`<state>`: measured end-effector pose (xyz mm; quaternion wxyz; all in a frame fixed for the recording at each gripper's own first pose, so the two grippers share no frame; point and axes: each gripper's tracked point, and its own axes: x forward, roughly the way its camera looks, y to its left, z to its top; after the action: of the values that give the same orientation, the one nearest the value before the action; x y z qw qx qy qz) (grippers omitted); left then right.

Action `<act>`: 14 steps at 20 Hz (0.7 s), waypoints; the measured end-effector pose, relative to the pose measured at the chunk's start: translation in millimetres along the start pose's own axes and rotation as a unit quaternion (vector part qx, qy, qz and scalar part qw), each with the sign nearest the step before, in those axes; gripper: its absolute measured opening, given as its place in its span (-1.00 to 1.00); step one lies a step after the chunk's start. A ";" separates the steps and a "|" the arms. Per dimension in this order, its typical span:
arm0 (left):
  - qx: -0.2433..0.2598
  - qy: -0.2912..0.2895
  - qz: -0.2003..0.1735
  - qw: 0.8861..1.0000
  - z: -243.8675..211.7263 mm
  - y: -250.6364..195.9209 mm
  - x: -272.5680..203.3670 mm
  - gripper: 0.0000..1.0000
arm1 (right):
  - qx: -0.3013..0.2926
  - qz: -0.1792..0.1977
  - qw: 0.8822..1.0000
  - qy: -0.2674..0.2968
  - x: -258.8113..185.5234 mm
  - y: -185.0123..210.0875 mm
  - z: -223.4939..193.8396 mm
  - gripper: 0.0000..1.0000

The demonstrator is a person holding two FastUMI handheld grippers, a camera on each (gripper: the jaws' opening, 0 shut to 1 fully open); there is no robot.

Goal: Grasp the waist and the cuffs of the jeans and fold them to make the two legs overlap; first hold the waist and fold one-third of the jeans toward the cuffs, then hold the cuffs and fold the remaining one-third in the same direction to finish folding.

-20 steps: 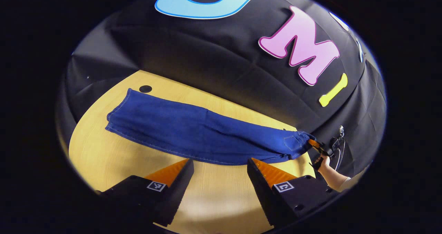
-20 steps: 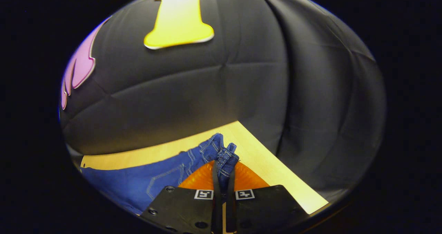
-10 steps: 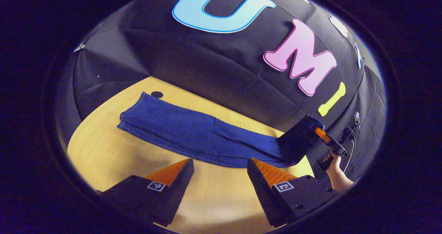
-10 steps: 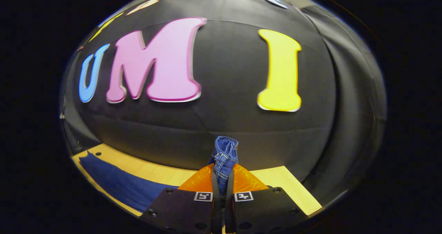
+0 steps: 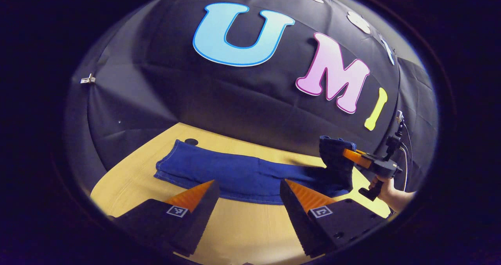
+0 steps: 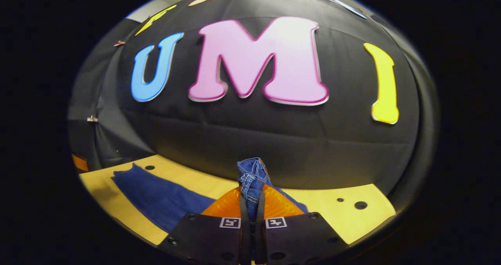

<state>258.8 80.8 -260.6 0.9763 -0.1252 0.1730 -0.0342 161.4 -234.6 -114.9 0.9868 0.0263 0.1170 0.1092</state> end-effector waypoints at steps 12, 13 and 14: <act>0.016 0.029 0.173 0.984 -8.5 191.2 78.9 0.94 | 0.017 0.041 0.994 0.099 -6.2 24.0 -58.2 0.92; -0.003 0.035 0.178 0.983 -8.5 200.4 89.0 0.94 | 0.023 0.038 0.995 0.095 -11.4 26.3 -51.8 0.92; -0.021 0.046 0.182 0.982 -12.2 206.7 98.0 0.94 | 0.027 0.033 0.995 0.087 -16.7 27.1 -45.2 0.92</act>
<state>351.4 267.0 -356.9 0.9545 -0.1106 0.2380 0.1417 129.2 -210.8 -152.9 0.9678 0.0467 0.2040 0.1401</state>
